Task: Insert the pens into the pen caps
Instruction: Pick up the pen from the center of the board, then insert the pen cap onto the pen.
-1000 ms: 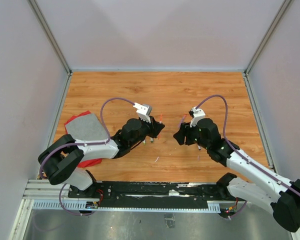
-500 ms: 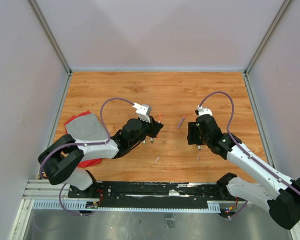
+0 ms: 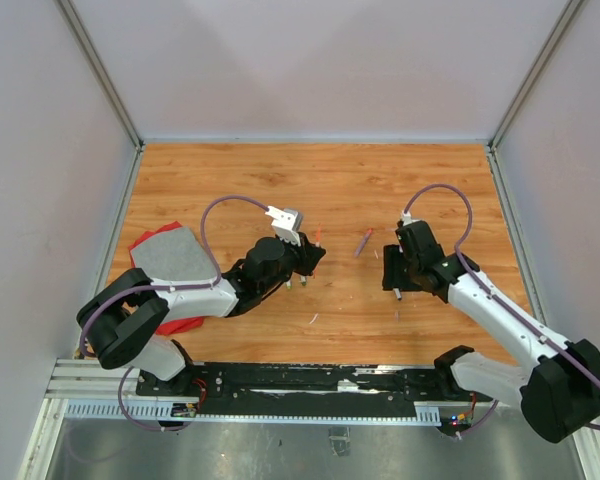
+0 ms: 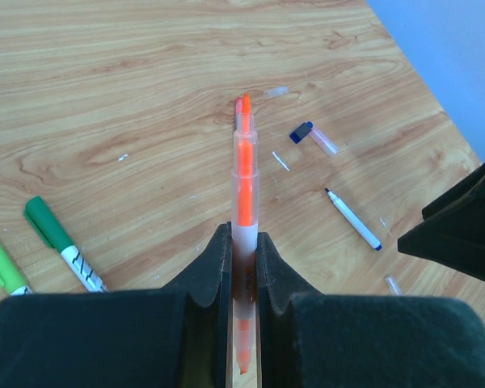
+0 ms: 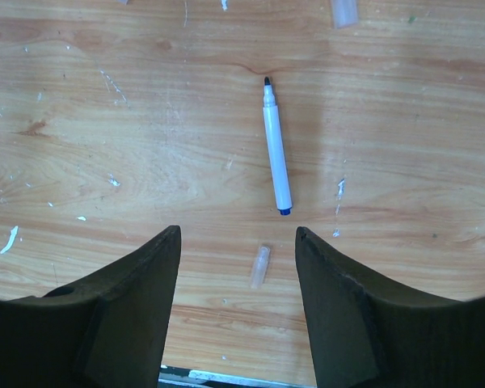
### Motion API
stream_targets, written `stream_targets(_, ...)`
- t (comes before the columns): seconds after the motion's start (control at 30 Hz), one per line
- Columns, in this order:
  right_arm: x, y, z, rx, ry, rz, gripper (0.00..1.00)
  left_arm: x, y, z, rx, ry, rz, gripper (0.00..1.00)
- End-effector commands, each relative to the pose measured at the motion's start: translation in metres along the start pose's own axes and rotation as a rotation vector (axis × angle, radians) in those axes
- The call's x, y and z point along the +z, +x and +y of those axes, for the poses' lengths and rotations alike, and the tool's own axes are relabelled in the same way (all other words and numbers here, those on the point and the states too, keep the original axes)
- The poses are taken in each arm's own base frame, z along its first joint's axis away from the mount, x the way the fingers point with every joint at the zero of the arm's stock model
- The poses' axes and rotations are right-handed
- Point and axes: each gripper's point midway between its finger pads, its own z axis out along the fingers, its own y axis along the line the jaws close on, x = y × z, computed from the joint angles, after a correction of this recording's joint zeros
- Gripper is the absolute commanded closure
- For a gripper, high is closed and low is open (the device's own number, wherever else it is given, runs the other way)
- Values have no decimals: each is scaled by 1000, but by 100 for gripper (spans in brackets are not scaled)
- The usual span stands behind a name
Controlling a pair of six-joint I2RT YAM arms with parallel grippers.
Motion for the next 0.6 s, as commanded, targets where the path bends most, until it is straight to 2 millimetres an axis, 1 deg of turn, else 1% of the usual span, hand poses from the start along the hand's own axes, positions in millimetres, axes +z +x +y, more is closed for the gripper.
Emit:
stream_targets(0.0, 0, 9, 0, 23, -10, 68, 41, 5, -15, -3, 6, -5, -43, 100)
stream_targets(0.23, 7, 24, -3, 33, 3, 174, 40, 4, -15, -2, 15, -6, -45, 100)
stream_targets(0.33, 10, 27, -3, 34, -3, 201, 41, 4, -16, -1, 16, -10, -48, 100)
stream_targets(0.5, 13, 35, -3, 24, -1, 257, 45, 4, -16, -1, 15, -11, -49, 99)
stream_targets(0.57, 14, 39, -6, 20, 15, 279, 49, 4, -16, -1, 15, -10, -48, 99)
